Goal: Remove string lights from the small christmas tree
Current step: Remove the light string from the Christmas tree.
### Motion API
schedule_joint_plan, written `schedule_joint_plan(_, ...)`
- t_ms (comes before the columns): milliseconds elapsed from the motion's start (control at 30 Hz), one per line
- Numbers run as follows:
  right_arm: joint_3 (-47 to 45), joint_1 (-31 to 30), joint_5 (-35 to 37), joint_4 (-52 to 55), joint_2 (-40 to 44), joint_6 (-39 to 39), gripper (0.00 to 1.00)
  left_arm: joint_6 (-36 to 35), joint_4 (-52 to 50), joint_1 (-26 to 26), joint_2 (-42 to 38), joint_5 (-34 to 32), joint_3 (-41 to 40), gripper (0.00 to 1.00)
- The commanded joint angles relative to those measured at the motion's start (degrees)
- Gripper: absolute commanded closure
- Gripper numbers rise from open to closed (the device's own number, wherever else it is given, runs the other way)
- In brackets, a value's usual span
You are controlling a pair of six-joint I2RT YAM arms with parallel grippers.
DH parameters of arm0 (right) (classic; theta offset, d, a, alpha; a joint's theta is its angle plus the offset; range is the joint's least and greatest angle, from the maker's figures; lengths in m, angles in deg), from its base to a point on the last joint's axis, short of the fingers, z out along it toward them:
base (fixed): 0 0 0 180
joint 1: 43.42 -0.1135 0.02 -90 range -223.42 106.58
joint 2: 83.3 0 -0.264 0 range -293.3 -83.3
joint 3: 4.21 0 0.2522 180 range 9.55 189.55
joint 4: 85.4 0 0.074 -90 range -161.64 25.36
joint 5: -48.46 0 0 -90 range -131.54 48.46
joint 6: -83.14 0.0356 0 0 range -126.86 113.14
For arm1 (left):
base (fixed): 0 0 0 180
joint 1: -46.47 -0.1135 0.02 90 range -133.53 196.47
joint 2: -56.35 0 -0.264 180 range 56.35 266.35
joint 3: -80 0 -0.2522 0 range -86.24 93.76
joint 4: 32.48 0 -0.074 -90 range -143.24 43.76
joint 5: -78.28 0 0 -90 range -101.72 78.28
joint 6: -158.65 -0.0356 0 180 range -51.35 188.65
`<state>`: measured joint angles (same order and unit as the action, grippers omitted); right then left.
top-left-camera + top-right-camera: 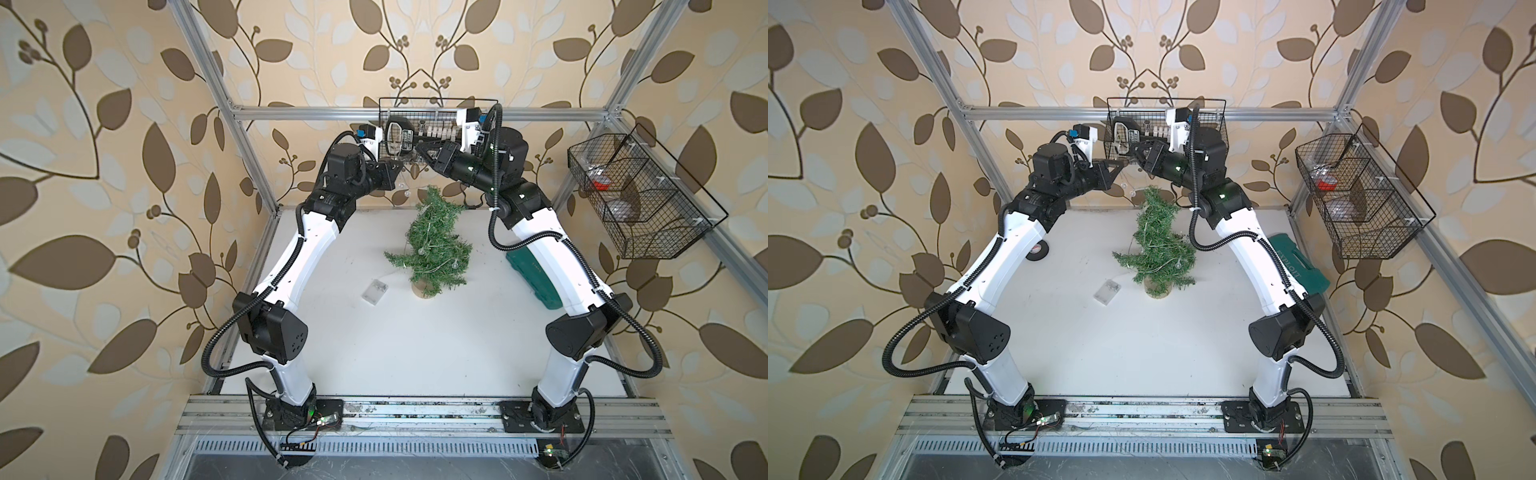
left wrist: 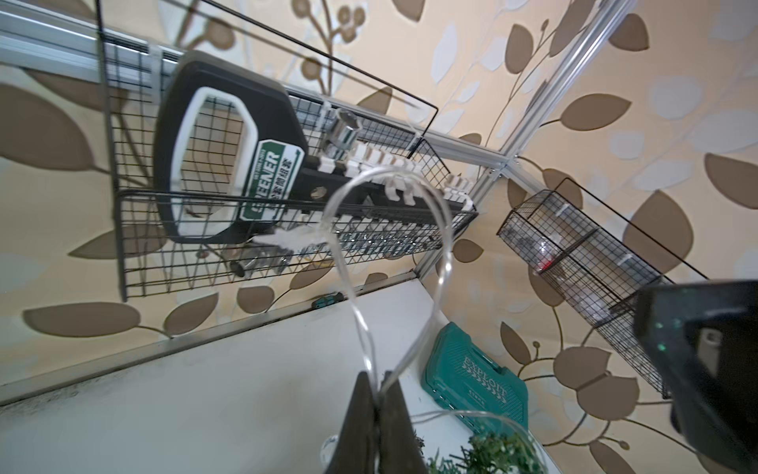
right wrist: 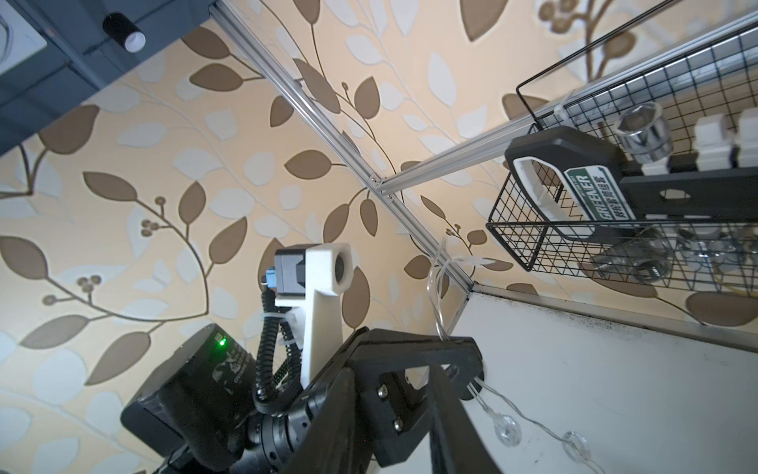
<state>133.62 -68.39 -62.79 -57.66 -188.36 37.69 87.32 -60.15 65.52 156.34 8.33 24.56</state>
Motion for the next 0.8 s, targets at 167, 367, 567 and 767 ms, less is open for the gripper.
schedule_joint_plan(167, -13.8, 6.9, -0.7, -4.1, 12.5, 0.3, 0.57, 7.7, -2.7, -0.1, -7.0, -2.9, 6.0, 1.00)
schedule_joint_plan(367, -25.3, 9.3, -0.8, -5.3, 19.3, 0.3, 0.57, 8.2, -3.9, -0.1, -3.7, -5.7, 16.6, 1.00)
schedule_joint_plan(567, -35.5, 10.2, 0.9, -7.2, 25.7, -0.4, 0.57, 14.9, -2.5, 0.2, 2.0, -2.8, 27.5, 1.00)
schedule_joint_plan(767, -38.2, 12.2, 0.7, -6.6, 28.4, -1.1, 0.57, 15.3, -5.3, 0.6, 0.6, -4.4, 29.0, 1.00)
